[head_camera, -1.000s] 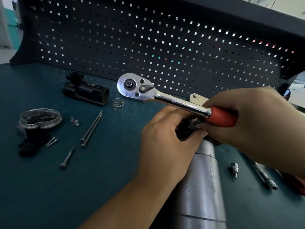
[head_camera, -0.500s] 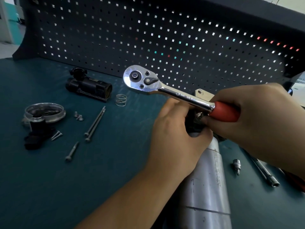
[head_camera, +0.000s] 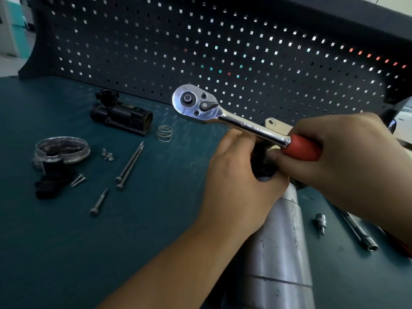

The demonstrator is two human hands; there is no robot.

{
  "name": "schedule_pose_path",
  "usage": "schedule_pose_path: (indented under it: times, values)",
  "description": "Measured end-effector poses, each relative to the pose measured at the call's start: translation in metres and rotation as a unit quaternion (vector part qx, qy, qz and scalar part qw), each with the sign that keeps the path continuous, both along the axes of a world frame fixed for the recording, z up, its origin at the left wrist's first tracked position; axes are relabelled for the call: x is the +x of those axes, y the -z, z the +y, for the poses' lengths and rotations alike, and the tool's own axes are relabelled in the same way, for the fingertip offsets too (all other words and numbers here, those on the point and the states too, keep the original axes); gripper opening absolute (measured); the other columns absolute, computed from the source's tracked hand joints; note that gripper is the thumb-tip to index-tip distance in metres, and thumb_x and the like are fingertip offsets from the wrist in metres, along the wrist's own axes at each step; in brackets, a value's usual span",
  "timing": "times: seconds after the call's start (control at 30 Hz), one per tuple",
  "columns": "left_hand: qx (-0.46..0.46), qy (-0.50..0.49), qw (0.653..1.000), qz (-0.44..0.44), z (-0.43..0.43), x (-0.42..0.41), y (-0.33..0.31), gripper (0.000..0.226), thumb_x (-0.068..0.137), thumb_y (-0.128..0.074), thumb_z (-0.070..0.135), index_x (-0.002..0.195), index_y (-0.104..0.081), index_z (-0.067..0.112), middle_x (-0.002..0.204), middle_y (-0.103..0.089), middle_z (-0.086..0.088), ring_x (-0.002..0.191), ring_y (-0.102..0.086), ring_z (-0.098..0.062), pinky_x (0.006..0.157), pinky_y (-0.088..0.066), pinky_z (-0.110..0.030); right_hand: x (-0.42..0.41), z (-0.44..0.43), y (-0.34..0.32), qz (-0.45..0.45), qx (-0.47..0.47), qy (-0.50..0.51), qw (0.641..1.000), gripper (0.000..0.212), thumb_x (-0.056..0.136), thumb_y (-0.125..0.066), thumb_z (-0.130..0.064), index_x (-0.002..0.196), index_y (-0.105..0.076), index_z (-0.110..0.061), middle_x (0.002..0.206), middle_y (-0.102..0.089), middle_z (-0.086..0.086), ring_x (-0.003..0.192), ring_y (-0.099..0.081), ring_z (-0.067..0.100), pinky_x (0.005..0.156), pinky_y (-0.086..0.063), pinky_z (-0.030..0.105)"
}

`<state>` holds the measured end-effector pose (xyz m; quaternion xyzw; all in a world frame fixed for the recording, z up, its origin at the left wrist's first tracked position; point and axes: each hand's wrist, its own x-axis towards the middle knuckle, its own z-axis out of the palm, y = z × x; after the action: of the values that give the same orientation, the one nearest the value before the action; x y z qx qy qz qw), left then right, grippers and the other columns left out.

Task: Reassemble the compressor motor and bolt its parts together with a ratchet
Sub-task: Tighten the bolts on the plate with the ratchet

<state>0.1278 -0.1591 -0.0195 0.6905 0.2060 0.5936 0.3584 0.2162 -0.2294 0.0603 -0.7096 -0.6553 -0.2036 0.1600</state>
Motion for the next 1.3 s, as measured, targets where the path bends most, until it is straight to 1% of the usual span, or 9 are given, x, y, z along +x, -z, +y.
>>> schedule_pose_path:
  times: [0.17, 0.43, 0.67, 0.9, 1.03, 1.1, 1.17, 1.23, 1.3]
  values:
    - [-0.002, 0.001, 1.000, 0.003, 0.000, 0.001, 0.000, 0.022, 0.072, -0.072, 0.008, 0.091, -0.065, 0.016, 0.090, -0.052, 0.012, 0.077, -0.057, -0.003, 0.073, -0.048, -0.016, 0.000, 0.002, 0.005, 0.014, 0.011, -0.001, 1.000, 0.034, 0.070, -0.054, -0.048, 0.055, -0.050, -0.019, 0.045, -0.037, -0.008, 0.049, -0.038, 0.006, 0.048, -0.028, 0.025]
    - [-0.003, 0.009, 1.000, 0.001, 0.000, 0.001, 0.000, 0.023, 0.073, -0.070, 0.007, 0.094, -0.065, 0.015, 0.093, -0.054, 0.009, 0.077, -0.055, -0.003, 0.076, -0.050, -0.020, 0.004, 0.005, 0.008, 0.017, 0.042, -0.020, 0.999, 0.035, 0.071, -0.055, -0.047, 0.060, -0.059, -0.015, 0.047, -0.045, -0.006, 0.049, -0.043, 0.011, 0.049, -0.038, 0.030]
    - [-0.019, 0.018, 1.000, 0.008, 0.000, -0.001, 0.001, 0.032, 0.070, -0.073, 0.008, 0.097, -0.065, 0.022, 0.094, -0.054, 0.013, 0.082, -0.057, 0.001, 0.072, -0.045, -0.007, 0.001, 0.004, 0.008, 0.008, 0.061, -0.032, 0.998, 0.013, 0.071, -0.059, -0.033, 0.072, -0.064, -0.021, 0.053, -0.055, -0.005, 0.052, -0.049, 0.022, 0.052, -0.046, 0.034]
    - [-0.022, 0.028, 0.999, 0.001, -0.001, -0.002, 0.000, 0.040, 0.069, -0.077, 0.010, 0.094, -0.057, 0.035, 0.103, -0.058, 0.012, 0.089, -0.057, 0.001, 0.080, -0.045, -0.009, 0.001, 0.000, 0.000, -0.006, 0.007, -0.044, 0.999, 0.015, 0.063, -0.060, -0.029, 0.075, -0.070, -0.030, 0.052, -0.058, -0.008, 0.053, -0.051, 0.001, 0.050, -0.040, 0.019]
    - [-0.015, 0.007, 1.000, 0.004, -0.001, -0.001, 0.000, 0.040, 0.069, -0.077, 0.012, 0.105, -0.065, 0.025, 0.102, -0.055, 0.015, 0.089, -0.058, 0.000, 0.081, -0.047, -0.013, 0.004, -0.001, -0.002, -0.013, 0.017, -0.048, 0.999, 0.017, 0.060, -0.060, -0.023, 0.073, -0.070, -0.025, 0.049, -0.059, -0.006, 0.045, -0.044, 0.015, 0.042, -0.033, 0.017]
    - [-0.010, 0.006, 1.000, 0.006, -0.001, -0.001, 0.000, 0.036, 0.070, -0.076, 0.012, 0.103, -0.065, 0.022, 0.099, -0.055, 0.013, 0.085, -0.057, 0.000, 0.079, -0.047, -0.013, 0.007, 0.000, -0.002, -0.022, 0.026, -0.049, 0.998, 0.014, 0.061, -0.063, -0.023, 0.073, -0.071, -0.022, 0.049, -0.060, -0.003, 0.043, -0.046, 0.011, 0.045, -0.033, 0.013]
    - [-0.009, 0.007, 1.000, 0.009, -0.001, -0.001, 0.000, 0.035, 0.071, -0.076, 0.013, 0.103, -0.065, 0.022, 0.099, -0.054, 0.014, 0.084, -0.057, 0.001, 0.077, -0.047, -0.012, 0.008, 0.000, -0.001, -0.038, 0.034, -0.049, 0.998, 0.013, 0.061, -0.065, -0.022, 0.072, -0.071, -0.019, 0.049, -0.060, 0.001, 0.042, -0.054, 0.020, 0.054, -0.038, 0.012]
    - [-0.007, 0.003, 1.000, 0.008, -0.001, -0.001, 0.000, 0.036, 0.070, -0.076, 0.013, 0.103, -0.065, 0.023, 0.096, -0.052, 0.018, 0.085, -0.057, 0.002, 0.077, -0.046, -0.009, 0.008, 0.000, 0.000, -0.040, 0.036, -0.050, 0.997, 0.012, 0.061, -0.065, -0.022, 0.071, -0.070, -0.019, 0.048, -0.060, 0.002, 0.042, -0.055, 0.021, 0.040, -0.034, 0.017]
    - [-0.004, 0.002, 1.000, 0.005, -0.001, -0.001, 0.000, 0.037, 0.070, -0.075, 0.012, 0.104, -0.065, 0.023, 0.095, -0.051, 0.020, 0.086, -0.057, 0.002, 0.077, -0.045, -0.009, 0.009, 0.001, 0.000, -0.033, 0.035, -0.051, 0.998, 0.010, 0.063, -0.064, -0.025, 0.071, -0.070, -0.021, 0.048, -0.059, 0.001, 0.042, -0.051, 0.013, 0.038, -0.034, 0.023]
